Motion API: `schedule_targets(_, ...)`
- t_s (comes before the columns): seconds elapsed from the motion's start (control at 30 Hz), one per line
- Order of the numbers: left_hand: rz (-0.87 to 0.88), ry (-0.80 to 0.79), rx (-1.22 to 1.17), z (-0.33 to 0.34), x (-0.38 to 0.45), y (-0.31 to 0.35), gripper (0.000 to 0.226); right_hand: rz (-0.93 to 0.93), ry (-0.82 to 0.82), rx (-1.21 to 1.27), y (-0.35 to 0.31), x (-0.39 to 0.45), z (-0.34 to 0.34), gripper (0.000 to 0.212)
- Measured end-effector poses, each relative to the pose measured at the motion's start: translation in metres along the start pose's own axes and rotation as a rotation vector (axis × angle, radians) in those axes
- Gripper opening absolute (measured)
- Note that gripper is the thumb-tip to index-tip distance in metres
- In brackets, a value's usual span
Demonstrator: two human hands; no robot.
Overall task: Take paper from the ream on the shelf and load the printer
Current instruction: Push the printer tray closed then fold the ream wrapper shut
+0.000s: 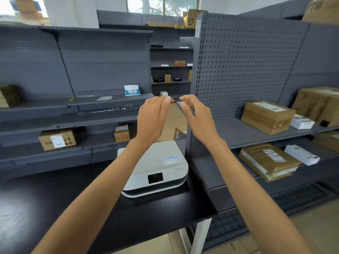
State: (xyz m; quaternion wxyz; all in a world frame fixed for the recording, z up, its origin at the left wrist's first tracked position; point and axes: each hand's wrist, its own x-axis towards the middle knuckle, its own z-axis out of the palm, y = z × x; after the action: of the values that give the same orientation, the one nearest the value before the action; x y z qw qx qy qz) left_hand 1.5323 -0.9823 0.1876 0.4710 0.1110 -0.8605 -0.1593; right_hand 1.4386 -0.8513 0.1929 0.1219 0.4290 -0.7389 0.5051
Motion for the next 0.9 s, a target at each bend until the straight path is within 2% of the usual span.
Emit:
schedule_targets(0.17, -0.002, 0.017, -0.093, 0.027, 0.015, 0.038, 0.048, 0.025, 0.025, -0.032, 0.017, 0.002, -0.048, 0.023)
schedule_targets(0.43, 0.071, -0.040, -0.232, 0.105, 0.031, 0.131, 0.047, 0.099, 0.138, -0.138, 0.074, -0.009, -0.163, 0.023)
schedule_targets(0.7, 0.190, -0.127, -0.356, 0.205, 0.028, 0.246, 0.047, 0.178, 0.286, -0.222, 0.130, -0.052, -0.296, 0.022)
schedule_targets(0.9, 0.298, -0.178, -0.475, 0.265, 0.014, 0.350, 0.035, 0.248, 0.389, -0.371, 0.158, -0.099, -0.403, 0.024)
